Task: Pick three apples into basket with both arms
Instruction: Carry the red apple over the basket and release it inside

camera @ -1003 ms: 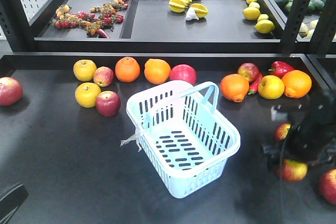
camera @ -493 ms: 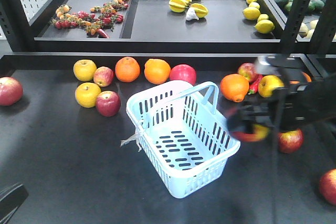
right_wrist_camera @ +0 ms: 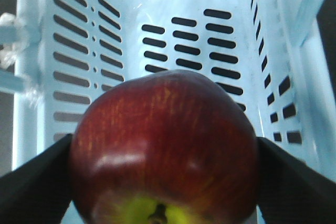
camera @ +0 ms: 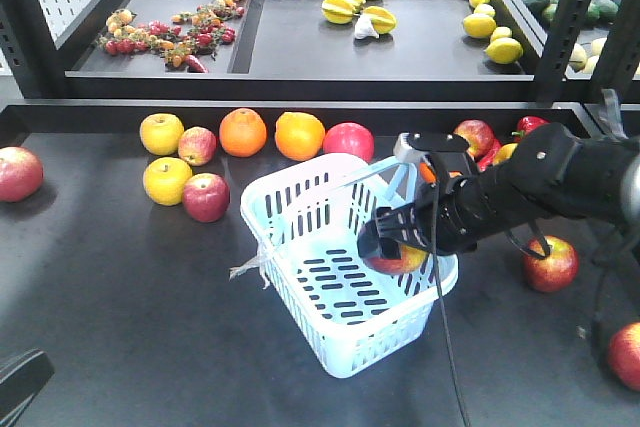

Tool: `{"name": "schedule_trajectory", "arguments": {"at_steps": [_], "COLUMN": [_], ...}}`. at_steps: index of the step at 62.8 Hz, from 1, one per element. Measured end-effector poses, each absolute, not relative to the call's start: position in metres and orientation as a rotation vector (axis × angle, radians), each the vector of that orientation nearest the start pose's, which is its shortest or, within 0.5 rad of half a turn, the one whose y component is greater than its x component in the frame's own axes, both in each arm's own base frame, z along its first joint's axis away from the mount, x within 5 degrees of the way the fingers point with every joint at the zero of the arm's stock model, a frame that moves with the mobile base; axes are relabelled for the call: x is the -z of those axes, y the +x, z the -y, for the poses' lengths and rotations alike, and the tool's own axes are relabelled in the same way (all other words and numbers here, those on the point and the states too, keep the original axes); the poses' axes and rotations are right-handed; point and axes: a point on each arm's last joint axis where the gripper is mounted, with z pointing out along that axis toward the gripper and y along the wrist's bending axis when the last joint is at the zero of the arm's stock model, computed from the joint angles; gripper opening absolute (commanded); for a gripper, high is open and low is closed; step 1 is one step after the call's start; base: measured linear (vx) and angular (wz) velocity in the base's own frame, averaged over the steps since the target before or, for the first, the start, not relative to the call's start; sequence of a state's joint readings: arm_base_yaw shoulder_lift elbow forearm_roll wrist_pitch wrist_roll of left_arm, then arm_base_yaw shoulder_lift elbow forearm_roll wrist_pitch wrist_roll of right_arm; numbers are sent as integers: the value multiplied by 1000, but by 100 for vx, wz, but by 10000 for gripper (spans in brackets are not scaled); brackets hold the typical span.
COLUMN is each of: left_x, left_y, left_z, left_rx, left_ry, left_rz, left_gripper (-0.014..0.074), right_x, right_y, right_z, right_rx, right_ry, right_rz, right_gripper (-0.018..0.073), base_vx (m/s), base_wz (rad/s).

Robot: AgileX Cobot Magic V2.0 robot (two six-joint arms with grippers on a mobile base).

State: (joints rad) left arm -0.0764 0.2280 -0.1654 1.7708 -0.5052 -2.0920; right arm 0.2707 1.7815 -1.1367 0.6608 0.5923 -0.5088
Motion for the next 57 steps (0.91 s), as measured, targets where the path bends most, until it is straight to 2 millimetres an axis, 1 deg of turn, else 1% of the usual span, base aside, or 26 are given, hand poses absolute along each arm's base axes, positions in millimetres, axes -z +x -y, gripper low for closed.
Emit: {"name": "schedule_trajectory", "arguments": {"at_steps": [2, 5, 16, 21, 25, 38, 46, 52, 57], "left_x": [-246, -246, -246, -246, -246, -246, -246, -246, -246], "left_y": [60, 60, 60, 60, 60, 60, 60, 60, 60], "left_z": [48, 48, 48, 48, 48, 48, 48, 48, 48], "left_rx": [687, 687, 687, 687, 687, 687, 687, 687, 687], "left_ry": [201, 201, 201, 201, 201, 201, 201, 201, 201], "left_rz": [-1679, -1679, -1679, -1679, -1679, -1679, -1679, -1679, -1679], "left_gripper": [-8, -8, -8, -8, -8, -8, -8, -8, -8], "right_x": [-204, -206, -208, -208, -208, -208, -208, -212, -221], "right_y": [344, 346, 347, 347, 347, 347, 346, 341, 335], "right_z": [-128, -128, -129, -129, -129, -129, -129, -129, -127], "right_rx": [-575, -575, -575, -576, -576, -578, -588, -598, -585], "right_ry": [-395, -396, -397, -398, -398, -398, -407, -442, -473], "right_rz": [-2594, -2586, -2577, -2579, -2579, -2579, -2591, -2606, -2618], "right_gripper": [232, 327, 608, 694, 729, 709, 645, 533, 390], "base_vx": [0, 0, 0, 0, 0, 0, 0, 0, 0], "base_wz": [0, 0, 0, 0, 0, 0, 0, 0, 0]}}
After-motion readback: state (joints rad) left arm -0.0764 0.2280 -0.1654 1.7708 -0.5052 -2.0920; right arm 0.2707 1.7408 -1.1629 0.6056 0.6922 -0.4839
